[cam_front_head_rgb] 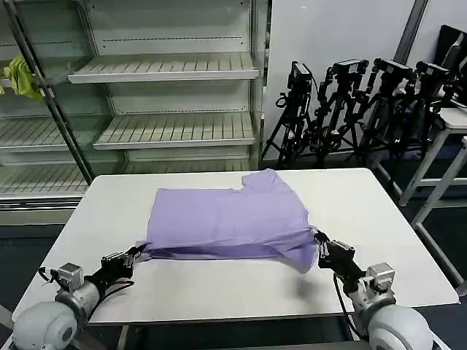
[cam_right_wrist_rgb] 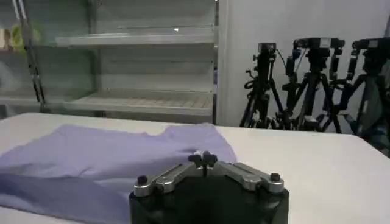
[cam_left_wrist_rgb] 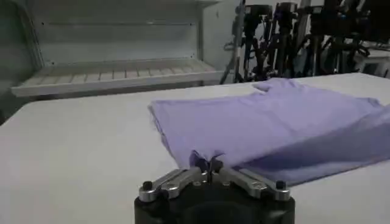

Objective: Fold and organize the clothes.

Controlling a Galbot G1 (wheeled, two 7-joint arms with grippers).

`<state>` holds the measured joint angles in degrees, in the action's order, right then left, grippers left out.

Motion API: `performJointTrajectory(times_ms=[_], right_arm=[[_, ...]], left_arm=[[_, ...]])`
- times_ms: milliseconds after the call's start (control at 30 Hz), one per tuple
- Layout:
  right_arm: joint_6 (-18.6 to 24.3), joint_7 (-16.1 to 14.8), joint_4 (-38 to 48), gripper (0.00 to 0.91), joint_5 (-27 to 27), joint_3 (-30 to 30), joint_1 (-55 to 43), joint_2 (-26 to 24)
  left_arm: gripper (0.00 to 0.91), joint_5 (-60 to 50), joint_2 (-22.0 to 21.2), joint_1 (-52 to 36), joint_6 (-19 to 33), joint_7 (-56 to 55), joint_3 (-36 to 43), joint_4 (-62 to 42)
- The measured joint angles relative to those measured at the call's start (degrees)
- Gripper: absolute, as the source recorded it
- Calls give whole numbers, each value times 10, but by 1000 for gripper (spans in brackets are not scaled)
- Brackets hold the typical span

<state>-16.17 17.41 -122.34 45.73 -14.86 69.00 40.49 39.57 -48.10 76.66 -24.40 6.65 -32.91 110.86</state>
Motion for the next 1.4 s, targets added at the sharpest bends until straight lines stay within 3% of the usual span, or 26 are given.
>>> performJointTrajectory(times_ms=[400, 767, 1167, 1200, 1233, 1400], right_arm=[[-8, -5, 42, 0, 14, 61, -94, -18], [-17, -12, 93, 0, 22, 172, -218, -20], [-22, -16, 135, 0, 7, 229, -264, -19], [-23, -16, 137, 232, 6, 231, -265, -19], [-25, -15, 138, 907, 5, 232, -267, -20], [-26, -12, 151, 907, 0, 233, -269, -22]], left_arm=[[50, -5, -2, -77, 3, 1, 52, -48], [50, -12, -4, -100, 7, 3, 67, -76], [50, -22, -13, -117, 12, 2, 83, -99], [60, -23, -13, -118, 12, 2, 84, -100], [907, -23, -13, -119, 12, 2, 84, -100], [907, -25, -11, -118, 13, 1, 82, -100]])
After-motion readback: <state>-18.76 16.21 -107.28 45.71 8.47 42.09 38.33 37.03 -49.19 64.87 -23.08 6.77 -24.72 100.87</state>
